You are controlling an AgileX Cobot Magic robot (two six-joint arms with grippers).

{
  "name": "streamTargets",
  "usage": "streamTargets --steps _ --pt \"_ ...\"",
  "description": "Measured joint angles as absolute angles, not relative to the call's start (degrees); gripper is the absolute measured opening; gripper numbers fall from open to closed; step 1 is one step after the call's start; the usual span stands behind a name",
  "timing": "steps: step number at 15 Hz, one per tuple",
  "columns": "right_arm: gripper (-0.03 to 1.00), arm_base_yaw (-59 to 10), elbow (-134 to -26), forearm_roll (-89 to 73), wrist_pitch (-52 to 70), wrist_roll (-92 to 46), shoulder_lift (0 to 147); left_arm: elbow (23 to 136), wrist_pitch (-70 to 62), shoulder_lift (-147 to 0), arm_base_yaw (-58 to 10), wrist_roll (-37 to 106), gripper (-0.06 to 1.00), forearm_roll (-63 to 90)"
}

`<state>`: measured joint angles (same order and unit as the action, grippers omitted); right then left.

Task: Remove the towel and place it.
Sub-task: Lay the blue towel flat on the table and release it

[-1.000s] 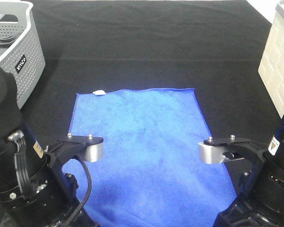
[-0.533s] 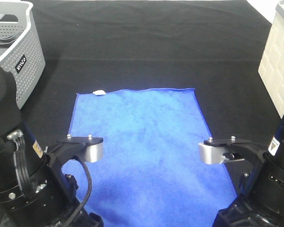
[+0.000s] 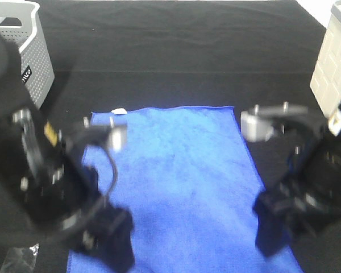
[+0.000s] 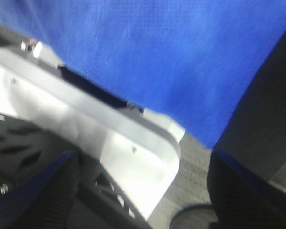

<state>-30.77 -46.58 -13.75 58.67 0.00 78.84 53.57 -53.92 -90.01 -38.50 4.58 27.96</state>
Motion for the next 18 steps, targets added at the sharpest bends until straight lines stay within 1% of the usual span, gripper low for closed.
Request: streamTargets --steps 2,4,6,8,11,14,16,18 --pt "0.71 -23.0 -50.9 -13.5 58.3 -2.0 78.9 57.2 -53.9 -90.0 -33.9 3.4 0.70 23.9" --pt "0.71 -14.9 -56.7 -16.0 59.1 -7.4 80.7 59.9 -53.9 -90.4 -27.9 4.2 0.70 22.5" --pt "0.71 -10.5 -62.5 -20.9 60.6 -13.5 85.6 62.8 -53.2 -91.7 -21.8 5.5 0.70 22.3" --pt "0.71 -9.0 -69.3 -24.1 62.4 -18.4 92.1 66.8 -51.6 -95.1 -16.0 7.4 0.70 22.2" --pt "0.71 -8.9 -80.7 -23.8 64.5 -19.8 102.3 73.5 -50.5 -102.4 -11.3 10.2 0.70 22.2" --pt "0.71 -8.9 -91.0 -21.8 65.5 -19.1 110.8 80.3 -48.9 -110.6 -8.5 10.5 0.70 22.2" --pt "0.71 -8.8 -95.7 -21.2 66.6 -18.7 115.8 85.9 -48.7 -116.6 -8.0 11.0 0.70 22.1" --pt "0.71 -7.0 -101.8 -21.9 68.4 -18.4 122.3 93.0 -49.2 -123.1 -8.0 11.8 0.70 22.1"
